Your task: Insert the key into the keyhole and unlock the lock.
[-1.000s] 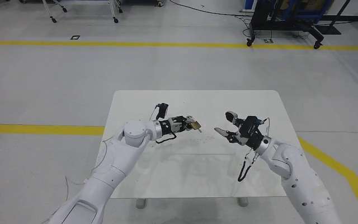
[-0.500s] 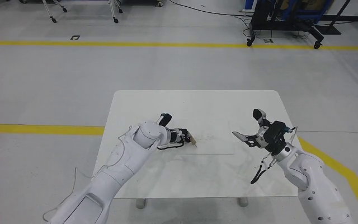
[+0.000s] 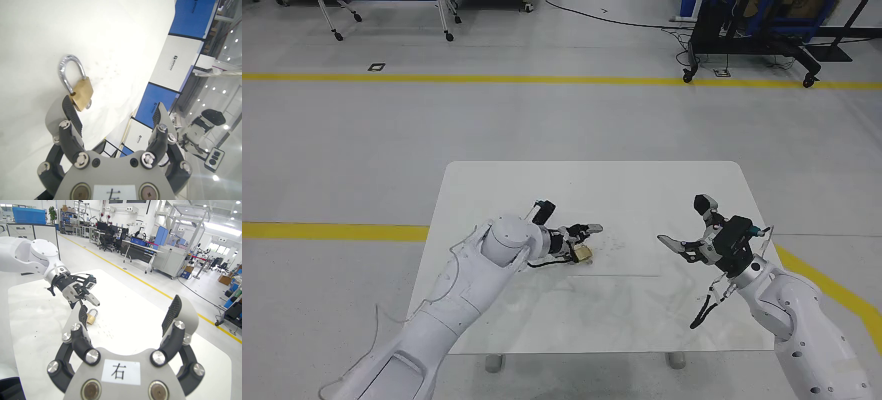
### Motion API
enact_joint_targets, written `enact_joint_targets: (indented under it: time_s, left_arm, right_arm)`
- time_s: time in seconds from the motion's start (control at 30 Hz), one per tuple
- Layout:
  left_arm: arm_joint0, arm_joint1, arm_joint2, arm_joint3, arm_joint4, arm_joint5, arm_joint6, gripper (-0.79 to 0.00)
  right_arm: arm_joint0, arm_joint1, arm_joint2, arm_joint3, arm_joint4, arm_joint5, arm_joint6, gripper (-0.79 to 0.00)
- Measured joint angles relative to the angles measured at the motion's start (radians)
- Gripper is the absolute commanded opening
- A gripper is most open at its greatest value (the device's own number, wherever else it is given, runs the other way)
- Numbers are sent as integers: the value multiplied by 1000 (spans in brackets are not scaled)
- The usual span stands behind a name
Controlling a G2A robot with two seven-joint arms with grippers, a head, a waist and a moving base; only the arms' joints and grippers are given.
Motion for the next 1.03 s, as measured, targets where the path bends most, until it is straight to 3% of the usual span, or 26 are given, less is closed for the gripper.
enact_joint_targets:
  time_s: [0.2,0.33,0.53,0.63,0.9,1.03]
  left_arm:
    - [106,54,-104,-253,148,-25,87,0]
    - [216,95,-172,-492,363,-23,175,0]
    - [320,135,-221,-755,715,33,242,0]
    - [341,139,-213,-798,856,37,286,0]
    - [342,139,-215,-794,840,35,285,0]
    - [392,149,-269,-785,905,-3,331,0]
  right_arm:
    - [0,0,0,0,0,0,0,0]
    - [-1,-1,7,-6,4,24,-8,0]
    - [-60,-4,79,-32,38,96,-125,0]
    - [-84,-4,104,-40,43,89,-163,0]
    - [-82,-4,102,-40,42,92,-158,0]
    - [-81,-17,91,-42,30,147,-118,0]
